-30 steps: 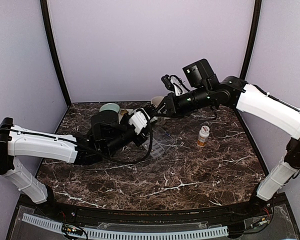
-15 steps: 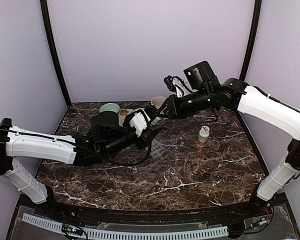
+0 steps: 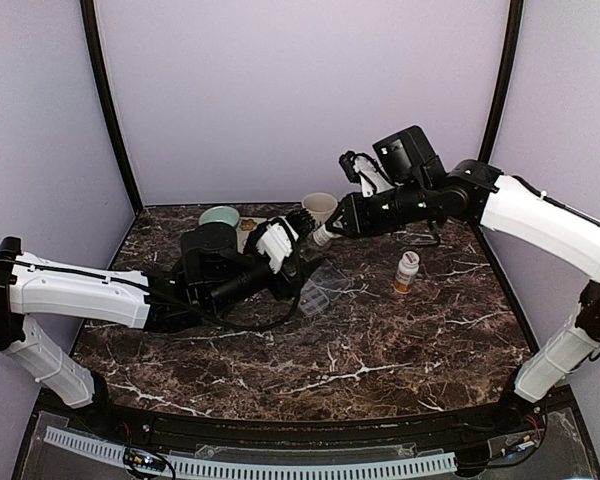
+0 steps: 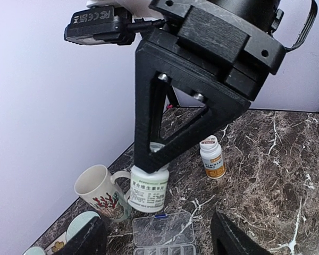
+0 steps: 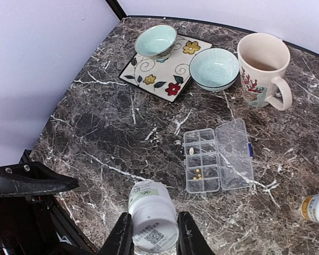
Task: Sort the pills into containers
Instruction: Place the pill at the center of the board.
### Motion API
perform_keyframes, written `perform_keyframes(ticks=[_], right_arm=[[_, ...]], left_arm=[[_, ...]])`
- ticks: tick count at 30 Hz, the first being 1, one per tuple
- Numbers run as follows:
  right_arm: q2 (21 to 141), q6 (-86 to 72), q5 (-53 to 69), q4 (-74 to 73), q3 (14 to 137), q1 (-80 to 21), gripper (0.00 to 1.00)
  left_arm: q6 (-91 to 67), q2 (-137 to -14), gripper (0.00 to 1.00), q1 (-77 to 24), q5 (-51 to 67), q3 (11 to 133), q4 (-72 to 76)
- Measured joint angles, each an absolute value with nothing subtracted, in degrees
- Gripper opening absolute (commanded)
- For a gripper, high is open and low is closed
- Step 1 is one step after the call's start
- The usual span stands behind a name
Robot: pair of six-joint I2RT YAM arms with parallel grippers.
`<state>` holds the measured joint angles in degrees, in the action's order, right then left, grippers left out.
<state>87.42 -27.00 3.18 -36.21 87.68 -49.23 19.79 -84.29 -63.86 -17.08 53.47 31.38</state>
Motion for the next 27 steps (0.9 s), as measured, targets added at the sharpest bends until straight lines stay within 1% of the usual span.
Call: perform_keyframes(ticks=[4, 10, 18, 23, 27], right_arm=[[86.67, -25.78, -0.19, -37.39, 85.89, -49.23, 0.00], [86.41, -24.08, -7.25, -42.94, 82.78, -49.21, 0.00], [83.85, -24.23, -15.46, -48.80, 74.15, -48.88, 0.00], [81.89, -25.19, -17.87, -49.28, 67.40, -46.24, 0.00], [81.43, -25.56, -18.20, -48.93, 62.41, -42.74, 0.00]], left_arm=[[18.35, -84.29, 0.70, -63.31, -17.76, 53.47, 30.72], [16.14, -84.29, 0.70, -62.26, -18.04, 53.32, 29.89], [12.84, -84.27, 0.70, -60.60, -17.74, 52.29, 29.61], [11.44, -84.27, 0.73, -59.94, -17.30, 52.23, 29.02], [10.48, -84.27, 0.78, -59.61, -16.56, 52.23, 28.25]])
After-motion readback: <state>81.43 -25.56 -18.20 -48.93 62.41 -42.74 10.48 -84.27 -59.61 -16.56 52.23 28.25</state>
